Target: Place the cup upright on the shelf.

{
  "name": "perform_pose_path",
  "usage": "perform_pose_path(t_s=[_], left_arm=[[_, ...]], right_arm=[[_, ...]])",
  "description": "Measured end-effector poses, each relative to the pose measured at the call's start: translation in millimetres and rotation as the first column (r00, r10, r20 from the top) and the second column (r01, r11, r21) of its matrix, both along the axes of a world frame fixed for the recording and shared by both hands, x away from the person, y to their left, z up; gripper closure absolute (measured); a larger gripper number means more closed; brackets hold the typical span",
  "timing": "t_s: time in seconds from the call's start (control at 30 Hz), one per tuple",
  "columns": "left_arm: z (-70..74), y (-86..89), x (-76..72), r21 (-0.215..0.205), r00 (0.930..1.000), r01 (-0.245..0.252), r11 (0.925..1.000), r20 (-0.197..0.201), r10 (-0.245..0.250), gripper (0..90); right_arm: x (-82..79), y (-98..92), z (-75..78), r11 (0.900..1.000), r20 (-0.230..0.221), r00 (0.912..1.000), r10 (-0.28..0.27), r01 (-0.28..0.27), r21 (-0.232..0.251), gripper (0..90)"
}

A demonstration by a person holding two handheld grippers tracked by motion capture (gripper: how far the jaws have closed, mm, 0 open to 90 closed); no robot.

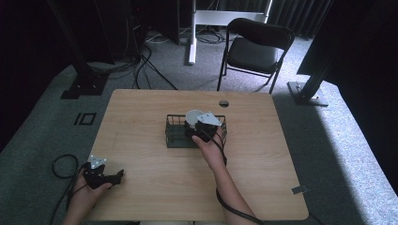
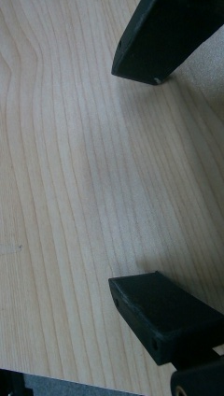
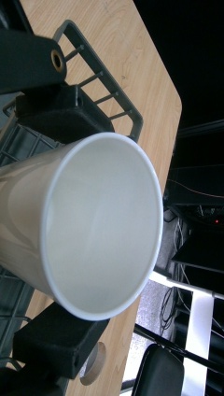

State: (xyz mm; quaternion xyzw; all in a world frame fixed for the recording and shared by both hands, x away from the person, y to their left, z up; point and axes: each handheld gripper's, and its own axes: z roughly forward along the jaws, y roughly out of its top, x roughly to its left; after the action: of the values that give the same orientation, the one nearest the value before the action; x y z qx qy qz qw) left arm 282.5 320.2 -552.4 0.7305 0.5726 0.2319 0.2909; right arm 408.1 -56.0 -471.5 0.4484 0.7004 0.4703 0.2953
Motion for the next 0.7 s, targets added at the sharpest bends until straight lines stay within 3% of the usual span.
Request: perform_pose_path(t_s=[0.13,0.2,0.7], left_arm=[[0.0,0.0,0.0,0.000,1.0000,0.000,1.0000,0.000,0.000,2.6],[-0.1,0.0,0.0,0.000,1.0000,0.000,1.0000,0.001,0.000,2.6],[0.0,0.0,0.0,0.000,1.0000,0.000,1.0000,0.000,0.000,2.6]], right_arm=[[0.6,-0.3,0.6,1.000,-0.004,1.0000,0.007,-0.007,0.001,18.9],[0.8,-0.6,3.3,1.000,0.014,0.9997,0.020,-0.019,-0.020,12.9],[-13.8,-14.4,18.6,0.997,0.041,0.9968,0.070,-0.070,0.021,11.5]])
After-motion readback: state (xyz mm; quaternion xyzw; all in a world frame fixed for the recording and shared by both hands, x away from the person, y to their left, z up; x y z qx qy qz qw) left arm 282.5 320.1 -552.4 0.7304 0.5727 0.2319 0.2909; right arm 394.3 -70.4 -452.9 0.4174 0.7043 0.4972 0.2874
